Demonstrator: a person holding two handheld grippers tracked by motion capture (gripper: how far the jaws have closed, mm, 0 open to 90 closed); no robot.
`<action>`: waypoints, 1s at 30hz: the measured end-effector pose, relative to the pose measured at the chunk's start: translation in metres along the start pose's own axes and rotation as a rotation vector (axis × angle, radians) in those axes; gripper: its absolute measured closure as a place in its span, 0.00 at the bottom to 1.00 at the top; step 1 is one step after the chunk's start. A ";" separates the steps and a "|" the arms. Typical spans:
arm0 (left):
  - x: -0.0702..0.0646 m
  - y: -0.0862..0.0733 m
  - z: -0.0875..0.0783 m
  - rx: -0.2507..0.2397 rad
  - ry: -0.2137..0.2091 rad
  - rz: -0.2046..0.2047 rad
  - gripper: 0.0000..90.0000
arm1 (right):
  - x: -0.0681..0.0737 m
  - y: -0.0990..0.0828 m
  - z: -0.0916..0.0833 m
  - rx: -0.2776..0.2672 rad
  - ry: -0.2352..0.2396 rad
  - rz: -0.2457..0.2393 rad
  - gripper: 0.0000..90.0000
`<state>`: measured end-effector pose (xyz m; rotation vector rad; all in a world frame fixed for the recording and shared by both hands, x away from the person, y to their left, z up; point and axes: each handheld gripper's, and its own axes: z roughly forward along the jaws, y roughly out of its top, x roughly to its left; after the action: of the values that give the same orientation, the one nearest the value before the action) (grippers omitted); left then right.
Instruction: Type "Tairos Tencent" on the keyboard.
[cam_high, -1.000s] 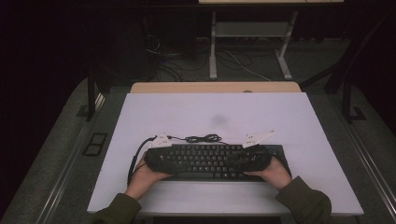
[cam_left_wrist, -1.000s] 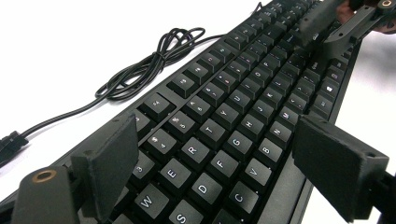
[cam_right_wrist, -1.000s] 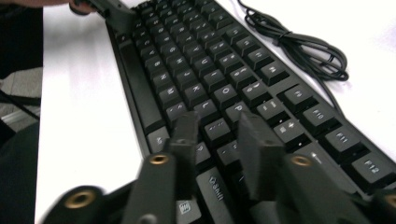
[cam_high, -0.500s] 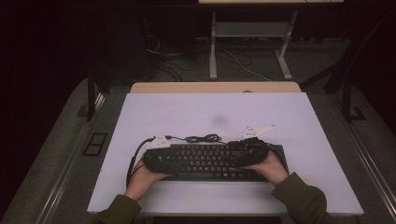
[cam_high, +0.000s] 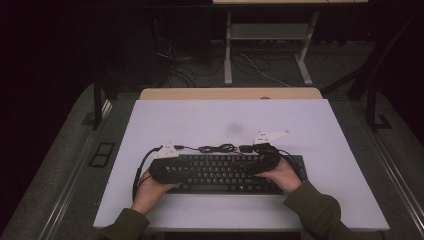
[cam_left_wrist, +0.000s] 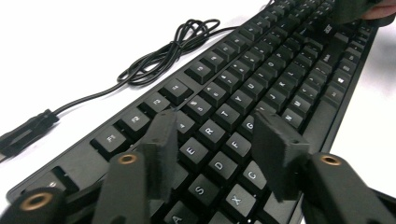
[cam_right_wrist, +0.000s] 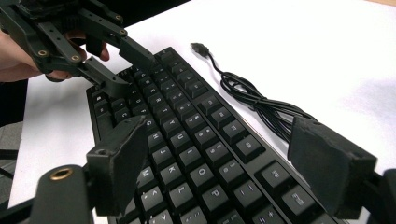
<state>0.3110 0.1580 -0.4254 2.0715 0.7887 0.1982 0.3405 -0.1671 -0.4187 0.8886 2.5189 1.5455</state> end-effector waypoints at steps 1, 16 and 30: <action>0.001 0.000 0.000 0.000 0.003 -0.002 0.63 | 0.000 0.001 0.001 -0.004 0.002 -0.001 0.21; 0.009 0.000 -0.001 0.014 0.012 -0.002 0.98 | 0.007 0.005 0.020 -0.015 0.010 -0.012 0.20; 0.008 0.001 0.010 0.039 0.005 0.002 0.99 | 0.009 0.003 0.023 0.001 0.003 -0.026 0.20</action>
<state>0.3222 0.1558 -0.4324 2.1093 0.7998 0.1904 0.3424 -0.1431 -0.4252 0.8510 2.5228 1.5401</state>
